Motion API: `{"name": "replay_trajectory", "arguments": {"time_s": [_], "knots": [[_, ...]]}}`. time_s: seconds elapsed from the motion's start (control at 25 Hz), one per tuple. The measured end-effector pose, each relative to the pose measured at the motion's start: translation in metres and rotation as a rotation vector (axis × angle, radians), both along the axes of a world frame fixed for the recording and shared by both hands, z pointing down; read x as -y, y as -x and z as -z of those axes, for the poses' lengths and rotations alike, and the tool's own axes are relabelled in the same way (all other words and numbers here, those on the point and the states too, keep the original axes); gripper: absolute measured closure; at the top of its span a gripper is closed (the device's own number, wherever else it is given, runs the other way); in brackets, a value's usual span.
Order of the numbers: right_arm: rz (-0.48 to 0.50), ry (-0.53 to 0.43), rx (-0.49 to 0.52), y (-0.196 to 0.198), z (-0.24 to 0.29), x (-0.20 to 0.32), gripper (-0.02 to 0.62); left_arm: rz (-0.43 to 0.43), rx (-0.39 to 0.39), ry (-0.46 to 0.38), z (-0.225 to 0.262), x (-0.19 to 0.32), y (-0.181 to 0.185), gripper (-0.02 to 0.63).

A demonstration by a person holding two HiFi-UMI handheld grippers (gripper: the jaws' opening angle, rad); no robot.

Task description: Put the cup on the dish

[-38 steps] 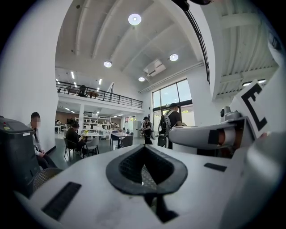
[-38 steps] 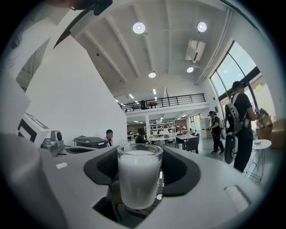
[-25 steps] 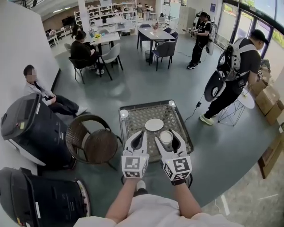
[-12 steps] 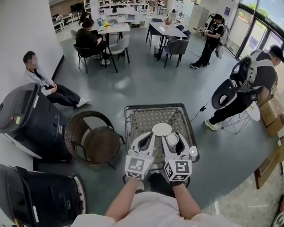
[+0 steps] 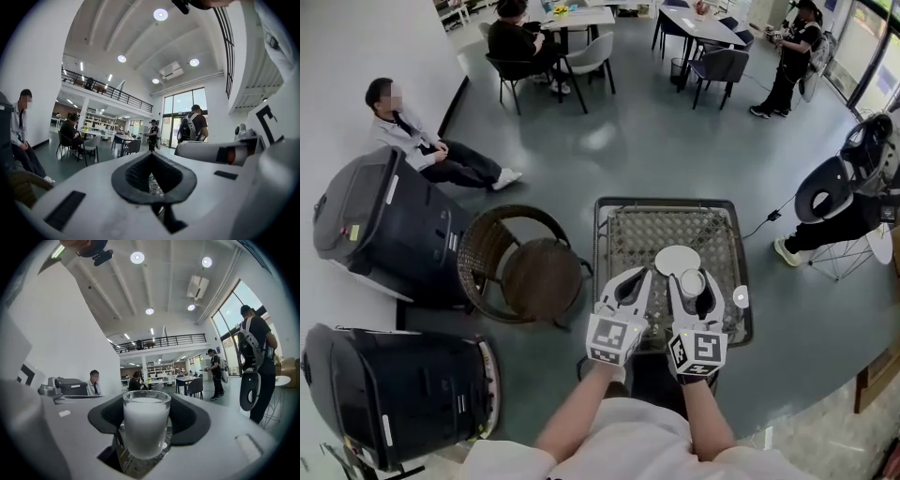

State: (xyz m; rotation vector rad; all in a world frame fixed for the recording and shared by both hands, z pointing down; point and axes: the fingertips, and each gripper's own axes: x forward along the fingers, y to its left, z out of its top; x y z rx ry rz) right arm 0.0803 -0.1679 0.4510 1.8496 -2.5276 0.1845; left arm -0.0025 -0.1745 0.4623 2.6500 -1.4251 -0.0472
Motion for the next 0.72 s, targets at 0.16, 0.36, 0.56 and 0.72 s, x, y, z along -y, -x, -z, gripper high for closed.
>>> {"name": "replay_trajectory", "arguments": {"time_s": [0.16,0.36,0.56,0.72], "knots": [[0.021,-0.02,0.007,0.002,-0.012,0.024,0.327,0.042,-0.01,0.004,-0.007,0.025,0.011,0.604],[0.021,-0.025,-0.009,-0.011,-0.017,0.049,0.327,0.053,0.005,0.004,-0.01,0.053,0.0,0.604],[0.031,-0.022,0.004,-0.011,-0.025,0.069,0.327,0.048,0.035,0.035,-0.025,0.067,-0.005,0.604],[0.041,-0.024,0.02,-0.009,-0.028,0.083,0.327,0.056,0.058,0.06,-0.034,0.076,-0.006,0.603]]}}
